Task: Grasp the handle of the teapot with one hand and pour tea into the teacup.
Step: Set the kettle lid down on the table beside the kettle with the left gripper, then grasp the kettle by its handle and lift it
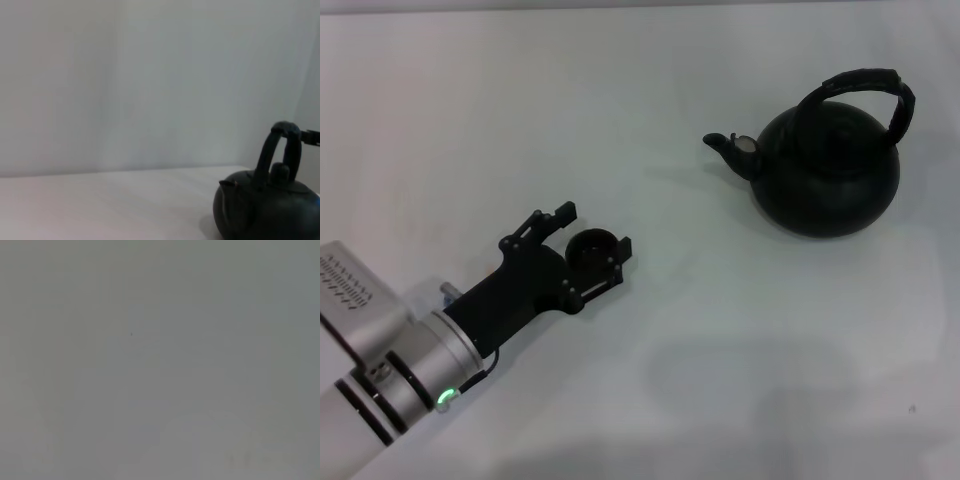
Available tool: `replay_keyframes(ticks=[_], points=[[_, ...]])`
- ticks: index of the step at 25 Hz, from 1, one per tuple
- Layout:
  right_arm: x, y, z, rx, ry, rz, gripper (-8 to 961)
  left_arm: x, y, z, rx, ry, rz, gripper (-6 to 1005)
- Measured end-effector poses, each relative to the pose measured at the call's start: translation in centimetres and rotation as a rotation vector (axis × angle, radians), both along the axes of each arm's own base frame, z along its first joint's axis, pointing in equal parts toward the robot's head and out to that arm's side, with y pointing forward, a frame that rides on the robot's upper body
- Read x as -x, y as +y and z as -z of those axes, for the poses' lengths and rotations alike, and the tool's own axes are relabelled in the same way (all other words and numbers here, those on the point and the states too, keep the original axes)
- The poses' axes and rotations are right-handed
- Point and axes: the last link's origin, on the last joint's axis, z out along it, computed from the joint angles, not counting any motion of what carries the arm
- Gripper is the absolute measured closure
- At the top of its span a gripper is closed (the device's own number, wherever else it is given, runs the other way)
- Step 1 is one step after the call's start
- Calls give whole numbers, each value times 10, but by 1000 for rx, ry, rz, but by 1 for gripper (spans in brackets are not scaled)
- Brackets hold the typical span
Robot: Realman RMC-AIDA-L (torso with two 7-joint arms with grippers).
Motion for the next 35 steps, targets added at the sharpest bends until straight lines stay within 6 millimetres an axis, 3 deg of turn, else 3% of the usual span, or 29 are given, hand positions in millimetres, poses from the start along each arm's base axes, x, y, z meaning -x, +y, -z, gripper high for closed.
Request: replay_keyframes(ticks=[15, 27, 35], points=[[-6, -7, 1, 1, 8, 18, 87, 1, -1, -9, -50, -37, -4, 121], [-12, -19, -2, -66, 59, 36, 87, 31, -8, -65, -341, -146, -107, 138], [-14, -21, -3, -76, 106, 36, 87, 49, -17, -80, -443, -163, -215, 138]])
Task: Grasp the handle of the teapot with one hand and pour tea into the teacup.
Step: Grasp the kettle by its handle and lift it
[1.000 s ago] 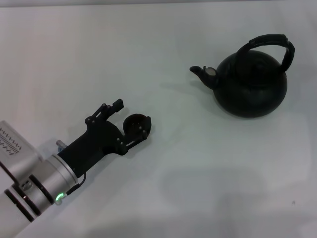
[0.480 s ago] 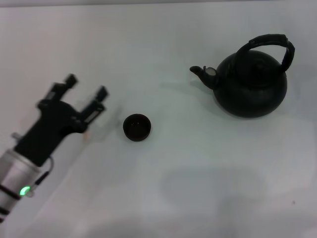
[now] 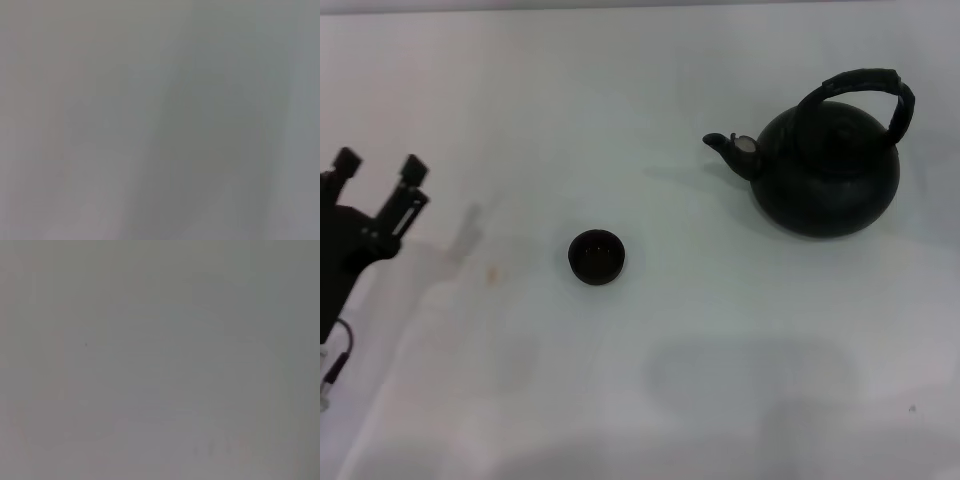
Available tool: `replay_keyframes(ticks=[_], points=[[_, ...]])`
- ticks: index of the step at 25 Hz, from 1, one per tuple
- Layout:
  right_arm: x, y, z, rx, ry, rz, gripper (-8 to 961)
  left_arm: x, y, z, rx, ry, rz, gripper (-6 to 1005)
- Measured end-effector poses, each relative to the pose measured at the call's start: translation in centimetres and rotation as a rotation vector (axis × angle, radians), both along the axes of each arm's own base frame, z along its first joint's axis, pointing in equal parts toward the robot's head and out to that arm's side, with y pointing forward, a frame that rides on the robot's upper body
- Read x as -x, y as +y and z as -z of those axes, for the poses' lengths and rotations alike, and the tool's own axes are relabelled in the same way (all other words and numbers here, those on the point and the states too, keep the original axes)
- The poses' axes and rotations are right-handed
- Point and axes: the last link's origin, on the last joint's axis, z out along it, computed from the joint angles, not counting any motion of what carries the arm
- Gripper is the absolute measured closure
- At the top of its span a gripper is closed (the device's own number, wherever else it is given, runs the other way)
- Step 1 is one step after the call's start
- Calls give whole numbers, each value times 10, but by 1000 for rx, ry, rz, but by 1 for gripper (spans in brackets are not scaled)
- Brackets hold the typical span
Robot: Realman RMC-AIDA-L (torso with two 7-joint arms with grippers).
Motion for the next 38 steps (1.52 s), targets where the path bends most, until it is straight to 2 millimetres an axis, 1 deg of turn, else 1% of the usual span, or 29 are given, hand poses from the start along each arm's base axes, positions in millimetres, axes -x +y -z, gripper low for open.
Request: replay_keyframes(ticks=[5, 9, 10, 13, 16, 19, 20, 23, 26, 28, 33, 35, 38], points=[[1, 0, 1, 7, 4, -9, 87, 12, -5, -10, -71, -21, -77, 139], [1, -1, 1, 7, 28, -12, 87, 17, -9, -16, -104, -30, -103, 139], [0, -1, 1, 6, 34, -12, 87, 21, -11, -19, -125, -35, -131, 139], [1, -1, 2, 16, 45, -21, 87, 24, -11, -20, -136, -39, -154, 139], [7, 1, 8, 65, 46, -62, 86, 27, -11, -20, -134, -37, -172, 138], [19, -1, 10, 99, 40, -161, 86, 29, -9, -22, -147, -40, -186, 138], [23, -3, 8, 106, 41, -210, 87, 30, -9, -23, -154, -42, -193, 138], [30, -8, -2, 124, 79, -293, 87, 34, -11, -26, -180, -50, -225, 138], [32, -7, -15, 177, 105, -321, 88, 37, -12, -27, -184, -51, -243, 139], [37, -4, -23, 234, 102, -336, 89, 38, -12, -27, -184, -49, -245, 139], [47, 8, -38, 468, 158, -276, 90, 40, -8, -28, -183, -42, -258, 139], [52, 8, -45, 567, 172, -255, 91, 42, -6, -29, -183, -41, -268, 138], [57, 5, -58, 666, 185, -235, 92, 42, -3, -28, -177, -40, -272, 138]])
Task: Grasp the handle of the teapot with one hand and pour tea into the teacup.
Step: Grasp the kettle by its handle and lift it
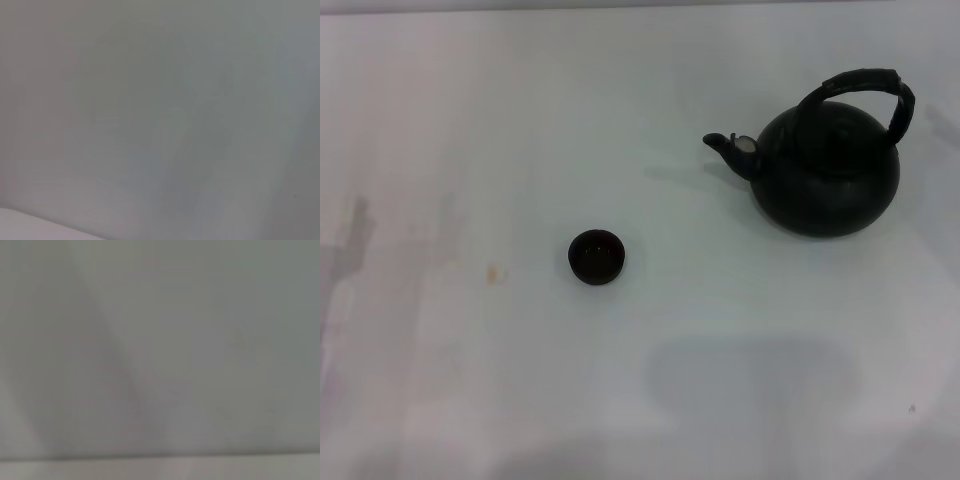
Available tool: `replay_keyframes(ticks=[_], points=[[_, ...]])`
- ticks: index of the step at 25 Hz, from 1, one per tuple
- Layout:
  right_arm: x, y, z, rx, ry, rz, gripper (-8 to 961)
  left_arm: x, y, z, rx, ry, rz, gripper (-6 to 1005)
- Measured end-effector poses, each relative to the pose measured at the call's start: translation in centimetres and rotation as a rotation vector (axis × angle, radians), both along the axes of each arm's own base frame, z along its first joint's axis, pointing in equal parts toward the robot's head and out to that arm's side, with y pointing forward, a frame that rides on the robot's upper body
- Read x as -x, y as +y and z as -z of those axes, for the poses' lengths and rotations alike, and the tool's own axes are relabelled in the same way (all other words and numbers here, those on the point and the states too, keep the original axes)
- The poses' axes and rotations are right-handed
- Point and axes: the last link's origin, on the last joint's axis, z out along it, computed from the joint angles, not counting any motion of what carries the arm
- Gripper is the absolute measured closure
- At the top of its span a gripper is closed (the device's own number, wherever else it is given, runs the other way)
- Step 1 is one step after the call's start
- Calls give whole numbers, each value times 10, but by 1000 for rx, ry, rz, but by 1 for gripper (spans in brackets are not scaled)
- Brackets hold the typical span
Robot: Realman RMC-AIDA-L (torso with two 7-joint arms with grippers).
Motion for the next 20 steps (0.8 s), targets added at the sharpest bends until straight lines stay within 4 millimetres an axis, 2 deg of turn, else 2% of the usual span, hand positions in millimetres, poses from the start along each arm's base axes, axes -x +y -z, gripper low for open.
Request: replay_keyframes(ticks=[3, 14, 20], points=[[5, -6, -10, 75, 4, 2, 93, 0, 3, 0, -2, -1, -5, 138], [21, -27, -18, 316, -63, 78, 95, 1, 11, 0, 7, 4, -16, 138], [26, -33, -22, 355, -63, 98, 96, 2, 12, 0, 11, 4, -21, 139]])
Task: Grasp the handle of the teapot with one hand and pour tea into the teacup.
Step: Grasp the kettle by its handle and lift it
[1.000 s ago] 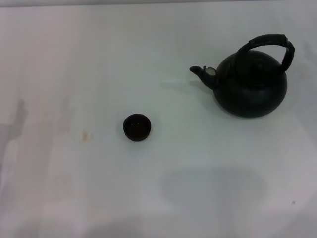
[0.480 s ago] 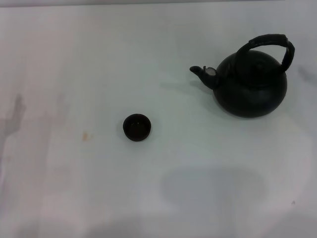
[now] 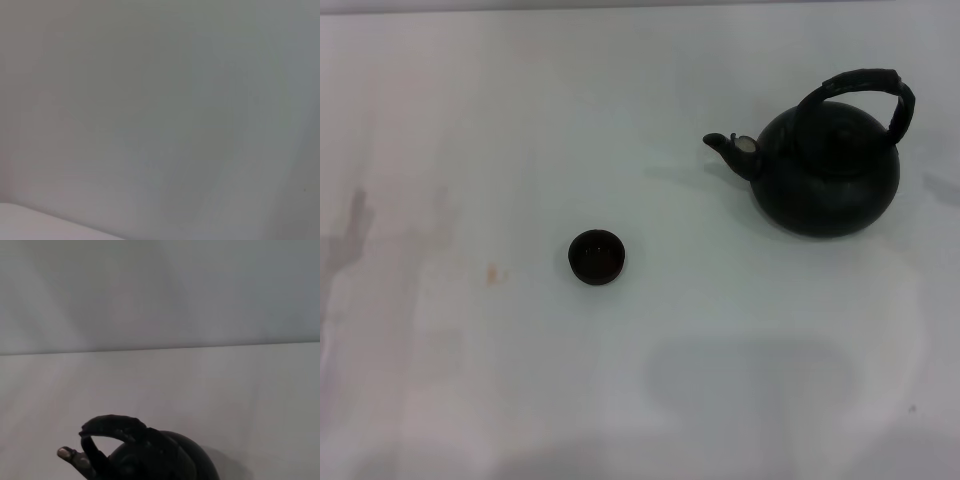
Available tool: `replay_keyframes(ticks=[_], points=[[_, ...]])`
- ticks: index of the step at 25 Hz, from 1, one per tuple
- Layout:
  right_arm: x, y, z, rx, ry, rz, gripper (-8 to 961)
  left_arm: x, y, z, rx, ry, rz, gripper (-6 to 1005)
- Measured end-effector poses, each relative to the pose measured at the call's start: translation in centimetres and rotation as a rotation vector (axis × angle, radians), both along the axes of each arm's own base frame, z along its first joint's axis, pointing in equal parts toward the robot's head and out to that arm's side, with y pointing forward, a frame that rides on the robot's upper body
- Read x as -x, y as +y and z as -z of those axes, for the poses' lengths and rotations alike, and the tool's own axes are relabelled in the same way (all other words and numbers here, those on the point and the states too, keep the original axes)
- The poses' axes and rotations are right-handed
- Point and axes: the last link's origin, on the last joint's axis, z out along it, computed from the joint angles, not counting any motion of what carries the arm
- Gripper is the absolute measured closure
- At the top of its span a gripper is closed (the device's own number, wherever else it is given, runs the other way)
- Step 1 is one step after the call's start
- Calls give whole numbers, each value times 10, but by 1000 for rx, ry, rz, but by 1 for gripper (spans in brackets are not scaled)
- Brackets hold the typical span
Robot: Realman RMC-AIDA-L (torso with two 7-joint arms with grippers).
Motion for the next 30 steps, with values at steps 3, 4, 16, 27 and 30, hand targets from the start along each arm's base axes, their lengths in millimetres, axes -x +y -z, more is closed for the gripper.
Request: replay_keyframes(ticks=[3, 4, 16, 27, 30], points=[[1, -4, 6, 5, -2, 3, 96, 0, 0, 0, 1, 0, -2, 139], [1, -5, 9, 4, -6, 5, 96, 0, 0, 0, 2, 0, -2, 139], [-9, -11, 35, 27, -6, 23, 98, 1, 0, 0, 3, 1, -5, 139], [-7, 0, 65, -18, -3, -60, 99, -1, 3, 0, 3, 0, 5, 138], [-6, 6, 78, -14, -53, -66, 99, -3, 5, 0, 3, -2, 10, 138]])
